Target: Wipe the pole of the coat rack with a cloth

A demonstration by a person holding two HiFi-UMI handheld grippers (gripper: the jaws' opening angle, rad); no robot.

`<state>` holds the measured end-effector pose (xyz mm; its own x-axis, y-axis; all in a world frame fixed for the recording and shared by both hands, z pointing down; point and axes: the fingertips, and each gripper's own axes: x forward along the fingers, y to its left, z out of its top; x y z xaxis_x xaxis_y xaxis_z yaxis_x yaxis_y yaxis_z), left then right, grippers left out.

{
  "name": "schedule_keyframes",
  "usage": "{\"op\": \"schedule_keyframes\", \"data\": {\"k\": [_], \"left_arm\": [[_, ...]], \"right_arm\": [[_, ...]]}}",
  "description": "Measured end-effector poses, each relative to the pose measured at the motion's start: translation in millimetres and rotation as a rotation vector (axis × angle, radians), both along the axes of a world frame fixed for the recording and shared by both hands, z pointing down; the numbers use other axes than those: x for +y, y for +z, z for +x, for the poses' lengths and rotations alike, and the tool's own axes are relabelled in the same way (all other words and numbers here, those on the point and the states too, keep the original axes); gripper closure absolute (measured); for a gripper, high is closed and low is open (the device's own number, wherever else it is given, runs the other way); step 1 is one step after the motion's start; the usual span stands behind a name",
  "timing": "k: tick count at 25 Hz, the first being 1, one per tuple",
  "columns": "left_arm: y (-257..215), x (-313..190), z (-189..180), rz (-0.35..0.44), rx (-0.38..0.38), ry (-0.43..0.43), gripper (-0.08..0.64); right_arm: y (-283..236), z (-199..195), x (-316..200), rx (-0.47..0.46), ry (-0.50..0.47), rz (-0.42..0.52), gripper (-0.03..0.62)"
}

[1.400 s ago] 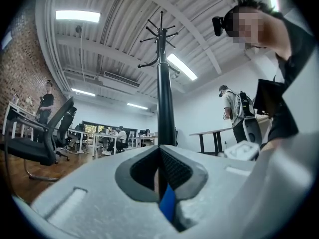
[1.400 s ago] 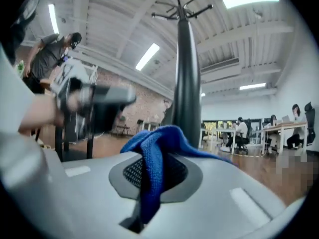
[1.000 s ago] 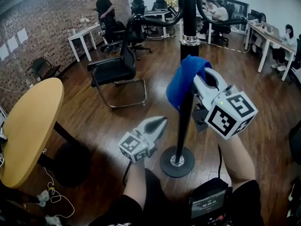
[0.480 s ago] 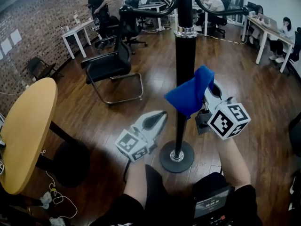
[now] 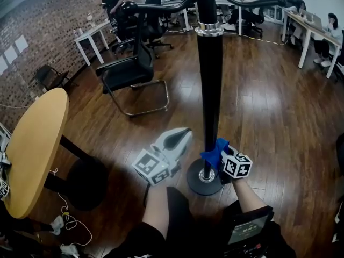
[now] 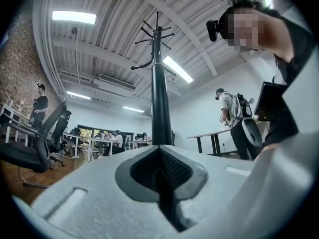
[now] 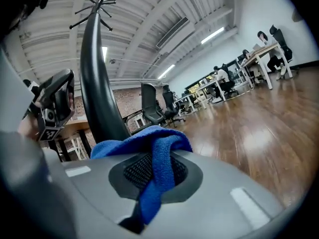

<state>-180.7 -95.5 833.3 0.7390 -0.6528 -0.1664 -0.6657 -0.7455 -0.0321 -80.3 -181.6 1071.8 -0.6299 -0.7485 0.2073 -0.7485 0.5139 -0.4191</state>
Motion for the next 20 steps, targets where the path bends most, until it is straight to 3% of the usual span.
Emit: {"op": "schedule_keyframes", "data": {"k": [2, 5, 9, 12, 14, 16, 20], "left_arm": [[0.0, -0.3, -2.4, 0.001, 0.0, -0.007, 0.56], [-3.7, -1.3, -4.1, 0.005, 0.005, -0.016, 0.56], [-15.8, -2.7, -2.3, 0.028, 0.003, -0.017, 0.56], [-25.9, 0.9, -3.6, 0.048, 0.005, -0.017, 0.56], [-30.2, 1.1, -7.0, 0.057, 0.007, -0.024, 0.56], [-30.7, 1.3, -12.4, 0.064, 0.012, -0.033, 0.56], [-25.3, -1.4, -22.0, 0.05, 0.008, -0.057, 0.56]], "right_arm": [[-26.5, -0.9, -2.1, -0.032, -0.005, 0.051, 0.572], [-131.4, -4.1, 1.8, -0.147, -0.02, 0.232, 0.572], [-328.3, -1.9, 33.3, -0.245, -0.004, 0.609, 0.583], [-448.5, -13.0, 72.4, -0.25, -0.052, 0.885, 0.581], [-495.5, -27.3, 85.1, -0.185, -0.06, 0.99, 0.58], [-515.8, -44.1, 88.4, -0.04, -0.033, 1.051, 0.578], [-491.0, -73.3, 92.6, 0.305, -0.011, 1.139, 0.574]]}}
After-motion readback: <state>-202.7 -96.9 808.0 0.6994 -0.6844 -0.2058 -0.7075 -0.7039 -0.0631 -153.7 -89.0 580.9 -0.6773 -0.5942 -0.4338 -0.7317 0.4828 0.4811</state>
